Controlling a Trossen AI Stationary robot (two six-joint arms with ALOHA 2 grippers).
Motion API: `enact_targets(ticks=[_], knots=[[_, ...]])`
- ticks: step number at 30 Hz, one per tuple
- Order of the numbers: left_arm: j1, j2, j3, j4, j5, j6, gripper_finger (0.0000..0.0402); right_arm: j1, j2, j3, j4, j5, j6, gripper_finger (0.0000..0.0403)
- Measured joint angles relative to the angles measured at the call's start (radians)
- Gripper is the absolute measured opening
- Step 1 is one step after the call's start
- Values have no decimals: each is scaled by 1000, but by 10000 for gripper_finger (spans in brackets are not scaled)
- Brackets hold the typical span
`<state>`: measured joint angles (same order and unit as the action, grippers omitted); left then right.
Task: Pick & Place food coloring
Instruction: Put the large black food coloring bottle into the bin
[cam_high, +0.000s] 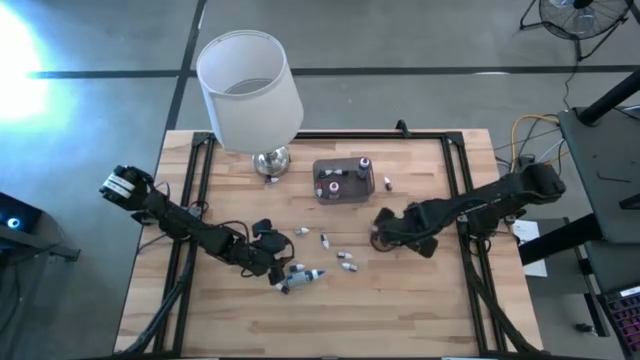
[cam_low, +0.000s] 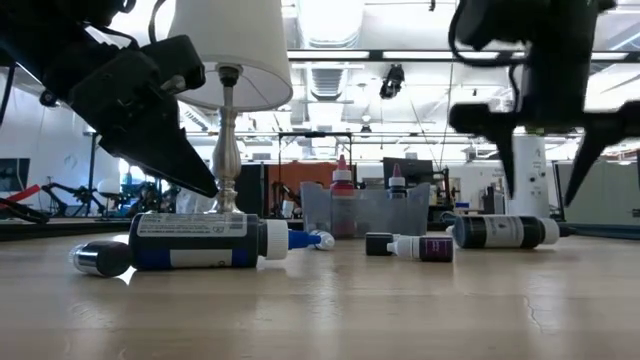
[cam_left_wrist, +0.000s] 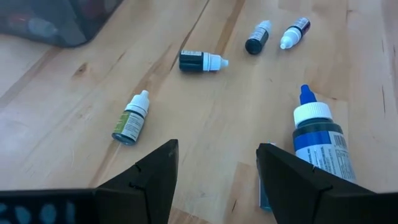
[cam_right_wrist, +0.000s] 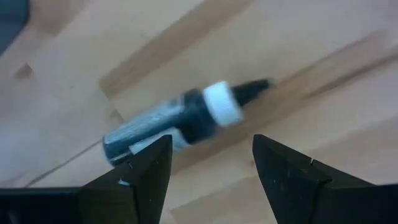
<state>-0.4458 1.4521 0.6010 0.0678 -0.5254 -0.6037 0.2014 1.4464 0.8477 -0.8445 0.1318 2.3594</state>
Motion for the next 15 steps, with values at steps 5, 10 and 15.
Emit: enact_targets(ticks=[5,10,15], knots=[[0,0,0,-1,6,-2,194,-13,-21,-13,22,45,-667,216],[0,0,0,-2,13,-13,194,-9,-60,59,-125,-101,-1613,210],[3,0,0,-3,13,-6,194,-13,-40,45,-137,-102,-1904,208]])
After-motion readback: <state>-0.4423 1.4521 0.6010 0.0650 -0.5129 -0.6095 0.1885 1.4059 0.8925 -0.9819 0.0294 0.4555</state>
